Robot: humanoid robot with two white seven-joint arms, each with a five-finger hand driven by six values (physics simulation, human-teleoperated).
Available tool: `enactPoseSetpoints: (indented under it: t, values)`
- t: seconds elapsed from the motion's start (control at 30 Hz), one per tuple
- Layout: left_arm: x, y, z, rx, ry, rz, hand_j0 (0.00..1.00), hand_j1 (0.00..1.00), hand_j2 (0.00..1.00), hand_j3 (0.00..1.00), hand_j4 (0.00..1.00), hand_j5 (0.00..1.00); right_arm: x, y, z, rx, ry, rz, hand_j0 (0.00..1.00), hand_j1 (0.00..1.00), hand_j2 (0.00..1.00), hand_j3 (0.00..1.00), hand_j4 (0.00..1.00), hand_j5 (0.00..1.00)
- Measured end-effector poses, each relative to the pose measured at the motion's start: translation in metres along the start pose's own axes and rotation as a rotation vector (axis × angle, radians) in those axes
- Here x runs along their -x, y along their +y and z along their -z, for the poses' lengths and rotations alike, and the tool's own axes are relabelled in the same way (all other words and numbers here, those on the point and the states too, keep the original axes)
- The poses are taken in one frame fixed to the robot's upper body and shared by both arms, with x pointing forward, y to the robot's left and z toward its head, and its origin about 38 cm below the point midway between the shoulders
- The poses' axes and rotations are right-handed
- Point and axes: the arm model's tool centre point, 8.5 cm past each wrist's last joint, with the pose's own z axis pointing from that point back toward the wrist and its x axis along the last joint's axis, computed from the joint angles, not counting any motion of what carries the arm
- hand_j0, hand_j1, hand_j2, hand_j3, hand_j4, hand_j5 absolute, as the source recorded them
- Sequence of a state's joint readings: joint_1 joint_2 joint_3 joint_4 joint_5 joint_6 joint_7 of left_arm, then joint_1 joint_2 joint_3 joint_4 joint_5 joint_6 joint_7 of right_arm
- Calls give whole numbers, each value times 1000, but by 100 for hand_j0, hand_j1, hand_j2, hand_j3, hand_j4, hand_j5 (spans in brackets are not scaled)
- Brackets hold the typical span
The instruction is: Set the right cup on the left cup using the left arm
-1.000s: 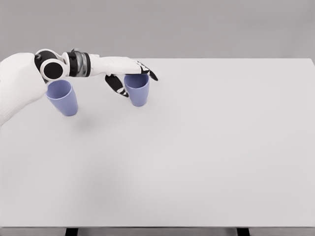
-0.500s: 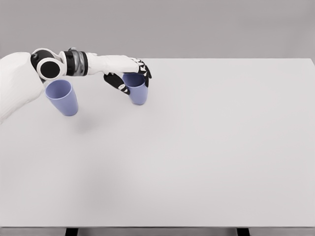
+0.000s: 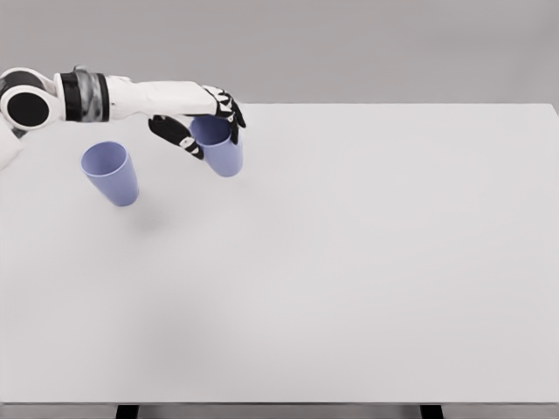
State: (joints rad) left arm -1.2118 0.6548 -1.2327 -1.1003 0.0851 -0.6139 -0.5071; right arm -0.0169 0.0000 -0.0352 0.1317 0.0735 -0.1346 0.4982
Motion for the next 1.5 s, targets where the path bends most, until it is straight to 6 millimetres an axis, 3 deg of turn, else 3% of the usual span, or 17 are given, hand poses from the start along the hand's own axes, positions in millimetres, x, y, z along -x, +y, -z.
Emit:
enactPoseSetpoints:
  t: [0.37, 0.57, 0.7, 1.2, 1.5]
  values:
    - [-14, 28, -84, -62, 29, 44, 52, 52, 52, 52, 52, 52, 0, 0, 0, 0, 0, 0, 100, 100, 100, 100, 100, 100]
    - [-16, 35, -112, -75, 64, 63, 52, 52, 52, 52, 52, 52, 0, 0, 0, 0, 0, 0, 100, 100, 100, 100, 100, 100]
    - [-18, 50, -130, -86, 98, 95, 52, 52, 52, 52, 52, 52, 0, 0, 0, 0, 0, 0, 100, 100, 100, 100, 100, 100]
    - [-5, 40, -155, 0, 182, 83, 53, 53, 53, 53, 53, 53, 0, 0, 0, 0, 0, 0, 100, 100, 100, 100, 100, 100]
    - [13, 33, -167, 4, 243, 47, 54, 54, 54, 54, 54, 54, 0, 0, 0, 0, 0, 0, 100, 100, 100, 100, 100, 100]
